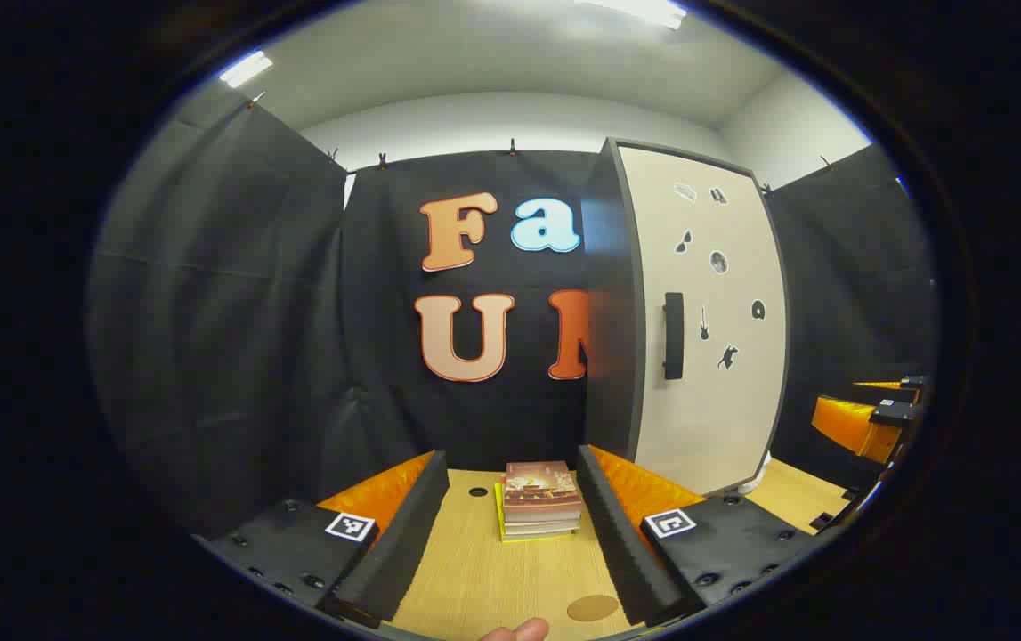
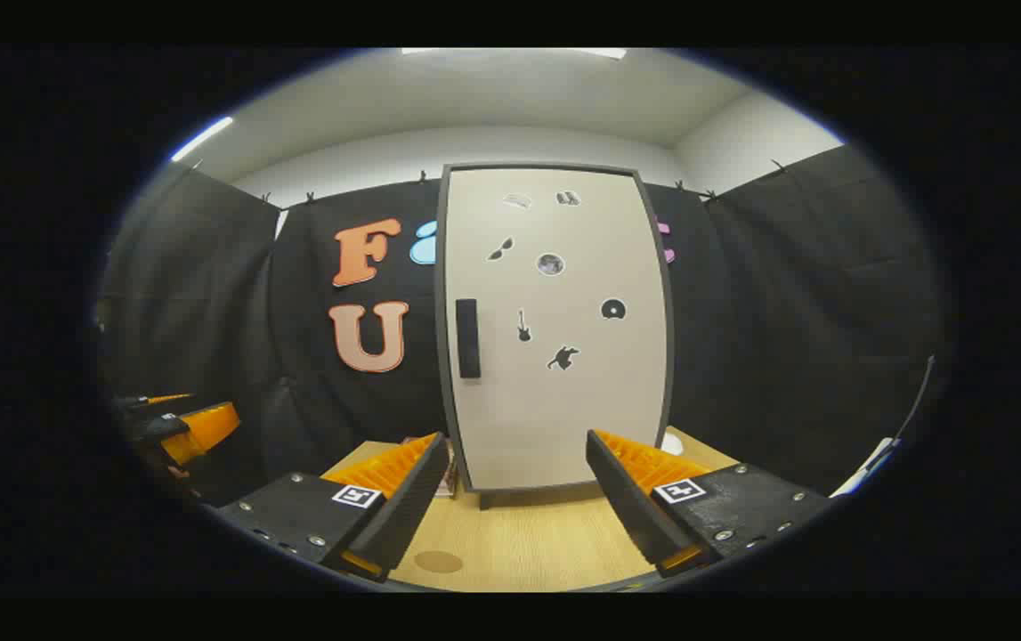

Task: Open the cabinet door with the right hand, grasp the bottle in the cabinet with the left hand and place it on the coaster, then close the cabinet door with the right hand.

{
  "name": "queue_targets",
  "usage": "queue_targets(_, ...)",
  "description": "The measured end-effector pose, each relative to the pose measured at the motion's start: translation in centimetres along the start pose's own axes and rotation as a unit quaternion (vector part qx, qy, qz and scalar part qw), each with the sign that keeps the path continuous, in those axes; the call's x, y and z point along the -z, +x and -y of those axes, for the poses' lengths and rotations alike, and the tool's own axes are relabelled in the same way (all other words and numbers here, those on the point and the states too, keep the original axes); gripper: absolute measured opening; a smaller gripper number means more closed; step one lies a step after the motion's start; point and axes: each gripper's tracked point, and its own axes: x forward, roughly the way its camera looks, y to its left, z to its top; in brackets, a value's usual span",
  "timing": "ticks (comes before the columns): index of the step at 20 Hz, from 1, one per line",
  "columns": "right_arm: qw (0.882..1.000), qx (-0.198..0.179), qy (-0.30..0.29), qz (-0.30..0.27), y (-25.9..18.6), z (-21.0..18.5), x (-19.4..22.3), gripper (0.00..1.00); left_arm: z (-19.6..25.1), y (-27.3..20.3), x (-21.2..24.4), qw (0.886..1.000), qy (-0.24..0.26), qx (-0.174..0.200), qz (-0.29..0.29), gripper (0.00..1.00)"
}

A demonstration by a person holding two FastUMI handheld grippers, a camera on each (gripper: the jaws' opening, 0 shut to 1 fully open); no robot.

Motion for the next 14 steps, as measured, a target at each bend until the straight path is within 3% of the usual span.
queue_targets(14,1.0,0.002,-0.004,-0.004,1.1,-0.53,-0.3,0.96,-0.89,0.61,0.5,1.0,0.005,-0.012,-0.009,0.95)
